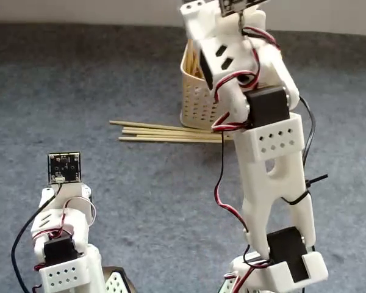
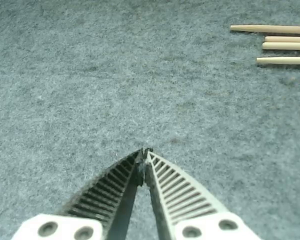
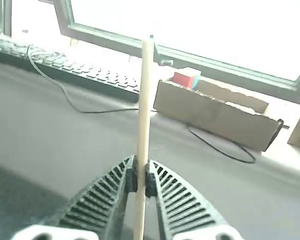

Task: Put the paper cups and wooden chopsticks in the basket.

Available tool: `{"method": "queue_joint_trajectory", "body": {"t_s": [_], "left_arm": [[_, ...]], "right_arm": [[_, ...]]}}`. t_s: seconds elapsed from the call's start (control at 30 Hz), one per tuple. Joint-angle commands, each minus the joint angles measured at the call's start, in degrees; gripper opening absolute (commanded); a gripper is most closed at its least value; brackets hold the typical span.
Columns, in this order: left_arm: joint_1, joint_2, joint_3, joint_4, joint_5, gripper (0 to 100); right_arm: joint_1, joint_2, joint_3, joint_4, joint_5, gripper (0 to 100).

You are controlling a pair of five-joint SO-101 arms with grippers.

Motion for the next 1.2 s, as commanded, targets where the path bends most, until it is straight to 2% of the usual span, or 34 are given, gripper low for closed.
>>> {"method": "queue_joint_trajectory", "body": {"t_s": [0.0, 0.27, 0.4, 0.47, 0.53, 0.83, 1.17], "left_arm": [[-0.48, -0.4, 1.1, -1.05, 0.53, 2], [-0.48, -0.4, 1.1, -1.05, 0.53, 2], [-0.48, -0.4, 1.1, -1.23, 0.53, 2], [-0.48, -0.4, 1.1, -1.23, 0.53, 2], [-0.48, -0.4, 1.1, -1.23, 0.53, 2], [-0.48, -0.4, 1.1, -1.23, 0.53, 2], [-0.48, -0.4, 1.1, -1.23, 0.53, 2]], "right_arm": [[2.77, -1.71, 2.68, -8.84, -0.44, 0.5], [3.56, -0.66, 13.93, -12.62, -0.44, 1.2], [3.56, -0.75, 17.63, -12.44, -0.79, 10.7], [3.56, -0.92, 18.42, -12.35, -3.87, 13.9], [3.56, -1.1, 18.59, -12.26, -5.71, 14.0], [3.12, -5.14, 18.77, -11.65, -5.71, 11.3], [-8.04, -11.65, 18.51, 12.88, -5.63, 11.3]]}}
